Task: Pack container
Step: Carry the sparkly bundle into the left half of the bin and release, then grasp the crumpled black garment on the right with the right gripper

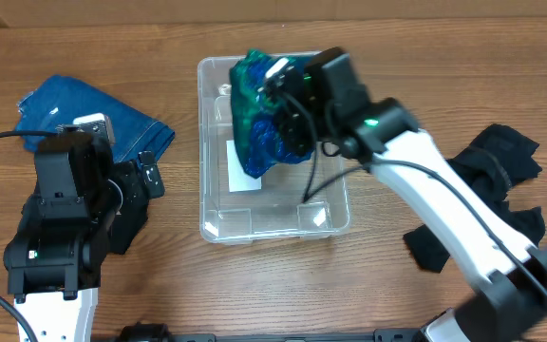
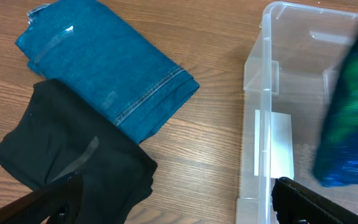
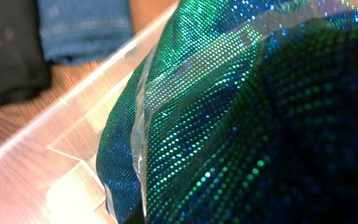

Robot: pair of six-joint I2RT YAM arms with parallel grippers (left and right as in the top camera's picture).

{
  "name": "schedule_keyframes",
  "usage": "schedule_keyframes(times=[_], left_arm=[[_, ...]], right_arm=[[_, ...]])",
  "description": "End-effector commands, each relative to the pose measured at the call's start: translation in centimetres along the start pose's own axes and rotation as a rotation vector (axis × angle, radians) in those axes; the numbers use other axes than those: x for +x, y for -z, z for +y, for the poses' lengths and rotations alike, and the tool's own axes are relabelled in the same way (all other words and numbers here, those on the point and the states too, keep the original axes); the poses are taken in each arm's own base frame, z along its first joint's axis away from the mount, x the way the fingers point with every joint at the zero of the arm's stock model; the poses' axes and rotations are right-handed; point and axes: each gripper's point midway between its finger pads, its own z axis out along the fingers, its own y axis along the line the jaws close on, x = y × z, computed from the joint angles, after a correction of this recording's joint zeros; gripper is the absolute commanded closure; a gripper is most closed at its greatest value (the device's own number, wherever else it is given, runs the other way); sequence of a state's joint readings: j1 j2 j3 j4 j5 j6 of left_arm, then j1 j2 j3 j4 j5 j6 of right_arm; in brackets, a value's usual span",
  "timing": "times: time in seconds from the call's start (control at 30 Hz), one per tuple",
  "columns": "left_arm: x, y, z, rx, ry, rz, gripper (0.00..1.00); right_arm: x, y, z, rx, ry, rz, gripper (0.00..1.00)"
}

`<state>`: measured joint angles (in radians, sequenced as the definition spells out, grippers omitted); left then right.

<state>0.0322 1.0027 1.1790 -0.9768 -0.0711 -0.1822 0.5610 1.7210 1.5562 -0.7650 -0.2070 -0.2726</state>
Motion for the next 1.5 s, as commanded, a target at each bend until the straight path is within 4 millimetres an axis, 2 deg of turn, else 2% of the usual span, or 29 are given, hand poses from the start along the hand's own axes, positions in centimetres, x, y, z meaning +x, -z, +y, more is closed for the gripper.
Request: schedule_keyframes(times=[0.0, 0.07, 0.17, 0.47, 0.5, 0.53, 0.57, 0.6, 0.77, 0.93, 1.07, 1.13, 1.2, 1.23, 1.27, 1.33, 1.37, 1.4, 1.43, 1.47], left_arm=[[-0.6, 0.5, -0.4, 0.018, 0.003, -0.011, 0.00], [-0.6, 0.5, -0.4, 0.018, 0.003, -0.010, 0.00], [-0.4, 0.5, -0.5, 0.021, 0.003, -0.003, 0.00], [-0.4, 0.5, -0.5, 0.021, 0.003, -0.002, 0.00], [-0.4, 0.5, -0.5, 0.021, 0.003, -0.002, 0.00], [-0.4, 0.5, -0.5, 0.021, 0.003, -0.002, 0.00], [-0.4, 0.5, -0.5, 0.021, 0.003, -0.002, 0.00], [-0.4, 0.5, -0.5, 0.021, 0.003, -0.002, 0.00], [-0.4, 0.5, -0.5, 0.021, 0.003, -0.003, 0.00], [-0.4, 0.5, -0.5, 0.021, 0.003, -0.003, 0.00], [-0.4, 0.5, -0.5, 0.021, 0.003, -0.003, 0.00], [-0.4, 0.5, -0.5, 0.021, 0.003, -0.003, 0.00], [-0.4, 0.4, -0.5, 0.021, 0.003, -0.003, 0.00], [-0.4, 0.4, -0.5, 0.021, 0.003, -0.002, 0.00], [-0.4, 0.4, -0.5, 0.021, 0.003, -0.001, 0.00], [-0.4, 0.3, -0.5, 0.020, 0.003, 0.000, 0.00], [-0.4, 0.3, -0.5, 0.020, 0.003, 0.002, 0.00], [-0.4, 0.3, -0.5, 0.020, 0.002, 0.003, 0.00], [-0.3, 0.2, -0.5, 0.019, 0.002, 0.006, 0.00], [-0.3, 0.1, -0.5, 0.019, 0.002, 0.008, 0.00]], right_arm=[[0.6, -3.9, 0.9, -0.031, 0.032, 0.039, 0.96], [0.9, -5.9, 1.4, -0.046, 0.041, 0.050, 0.96], [0.5, -7.5, 1.3, -0.044, 0.038, 0.027, 0.96], [-1.7, -8.5, 0.7, -0.026, 0.048, -0.068, 0.95], [-1.6, -8.6, 0.7, -0.026, 0.047, -0.068, 0.86], [-1.6, -8.7, 0.6, -0.026, 0.043, -0.066, 0.57], [-1.4, -8.8, 0.5, -0.023, 0.041, -0.061, 0.10], [-1.4, -8.8, 0.3, -0.010, 0.032, -0.057, 0.00], [-0.6, -8.6, -2.3, 0.095, -0.058, -0.030, 0.00], [0.6, -8.2, -3.5, 0.138, -0.076, 0.016, 0.00], [-1.2, -4.4, -4.5, 0.230, -0.069, -0.035, 0.00], [-3.0, -0.9, -4.8, 0.274, -0.066, -0.102, 0.00], [-4.6, 3.6, -5.9, 0.340, -0.114, -0.186, 0.00], [-5.0, 7.2, -7.8, 0.408, -0.237, -0.254, 0.00], [-4.8, 9.1, -9.1, 0.444, -0.315, -0.283, 0.00], [-2.6, 13.0, -12.7, 0.509, -0.530, -0.318, 0.00], [-0.6, 14.6, -14.6, 0.546, -0.651, -0.308, 0.00], [2.0, 15.8, -16.5, 0.587, -0.783, -0.281, 0.00], [6.3, 17.1, -18.5, 0.637, -0.970, -0.220, 0.00], [9.3, 17.8, -19.4, 0.663, -1.096, -0.167, 0.00]])
